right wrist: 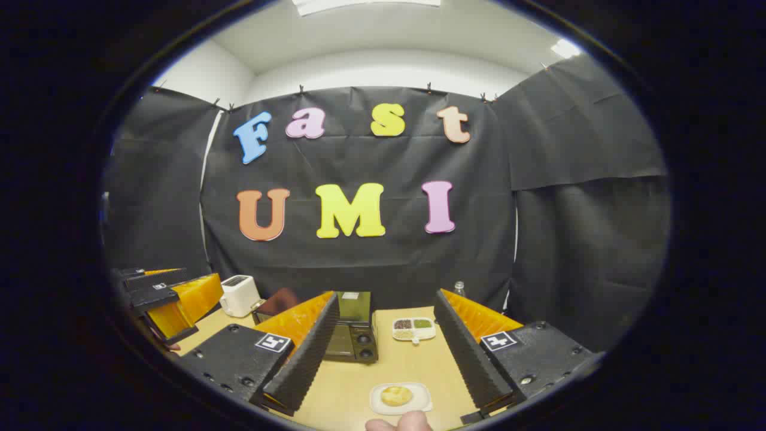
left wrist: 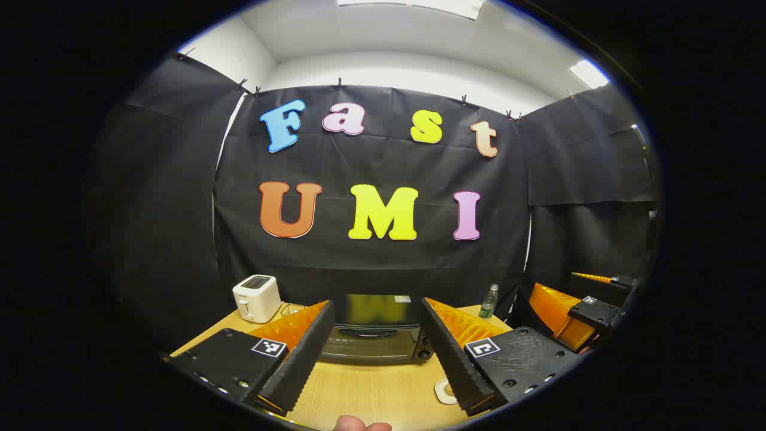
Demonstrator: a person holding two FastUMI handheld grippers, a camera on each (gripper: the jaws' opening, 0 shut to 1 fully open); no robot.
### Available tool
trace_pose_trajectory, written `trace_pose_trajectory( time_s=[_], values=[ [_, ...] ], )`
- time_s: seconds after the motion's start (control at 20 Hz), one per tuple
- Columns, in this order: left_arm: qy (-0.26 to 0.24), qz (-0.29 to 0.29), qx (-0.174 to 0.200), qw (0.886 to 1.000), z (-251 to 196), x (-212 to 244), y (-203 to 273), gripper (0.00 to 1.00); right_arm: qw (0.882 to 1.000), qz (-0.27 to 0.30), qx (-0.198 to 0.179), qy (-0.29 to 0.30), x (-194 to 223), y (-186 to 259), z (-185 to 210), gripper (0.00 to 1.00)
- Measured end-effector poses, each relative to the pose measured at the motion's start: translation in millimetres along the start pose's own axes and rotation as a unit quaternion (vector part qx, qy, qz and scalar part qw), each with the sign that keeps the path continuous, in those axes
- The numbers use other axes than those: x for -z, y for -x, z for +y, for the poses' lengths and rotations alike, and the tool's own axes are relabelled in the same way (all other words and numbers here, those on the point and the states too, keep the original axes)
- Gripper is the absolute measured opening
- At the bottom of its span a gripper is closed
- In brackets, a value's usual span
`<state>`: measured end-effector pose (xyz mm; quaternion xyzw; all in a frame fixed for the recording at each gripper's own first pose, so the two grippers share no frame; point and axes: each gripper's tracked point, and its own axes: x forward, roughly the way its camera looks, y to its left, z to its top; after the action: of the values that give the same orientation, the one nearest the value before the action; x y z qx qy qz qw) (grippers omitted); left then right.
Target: Open the electric oven with the left hand, put the food in, and close the electric oven.
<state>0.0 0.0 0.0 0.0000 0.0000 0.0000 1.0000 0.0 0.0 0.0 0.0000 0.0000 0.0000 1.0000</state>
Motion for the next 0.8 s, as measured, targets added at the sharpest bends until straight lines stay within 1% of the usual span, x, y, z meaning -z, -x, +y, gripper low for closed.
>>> trace_pose_trajectory(
  time_s=[0.1, 0.15, 0.25, 0.3, 0.35, 0.4, 0.45, 0.5, 0.8],
  values=[
    [-0.001, 0.000, 0.000, 1.000, 0.0, 0.8, 0.2, 0.84, 1.000, -0.003, 0.003, 0.002, -1.6, 2.0, -2.2, 0.98],
    [0.000, 0.001, 0.001, 1.000, -0.8, 1.2, 0.3, 0.93, 1.000, -0.003, 0.003, 0.002, -2.3, 2.9, -2.2, 0.97],
    [0.000, 0.001, 0.003, 1.000, -2.3, 1.6, 0.4, 0.93, 1.000, -0.003, 0.004, 0.001, -2.8, 4.9, -2.9, 0.98],
    [0.000, 0.002, 0.004, 1.000, -2.3, 1.4, 1.4, 0.84, 1.000, -0.003, 0.005, 0.002, -2.6, 5.2, -3.0, 0.98],
    [0.000, 0.001, 0.005, 1.000, -3.2, 0.4, 1.6, 0.93, 1.000, -0.003, 0.005, 0.003, -3.4, 5.7, -2.3, 0.97],
    [-0.001, 0.000, 0.006, 1.000, -2.2, 0.7, 2.4, 0.84, 1.000, -0.002, 0.005, 0.004, -2.9, 5.6, -0.8, 0.97],
    [-0.002, -0.001, 0.007, 1.000, -1.7, -0.7, 1.3, 0.84, 1.000, -0.002, 0.004, 0.004, -3.3, 6.0, -0.1, 0.98],
    [-0.001, -0.001, 0.008, 1.000, -2.4, -0.4, 1.9, 0.93, 1.000, -0.001, 0.004, 0.005, -2.0, 6.3, 0.5, 0.98],
    [0.001, 0.003, 0.014, 1.000, -4.6, 2.4, 3.7, 0.93, 1.000, 0.002, 0.007, 0.004, 0.0, 8.4, 0.3, 0.98]
  ],
)
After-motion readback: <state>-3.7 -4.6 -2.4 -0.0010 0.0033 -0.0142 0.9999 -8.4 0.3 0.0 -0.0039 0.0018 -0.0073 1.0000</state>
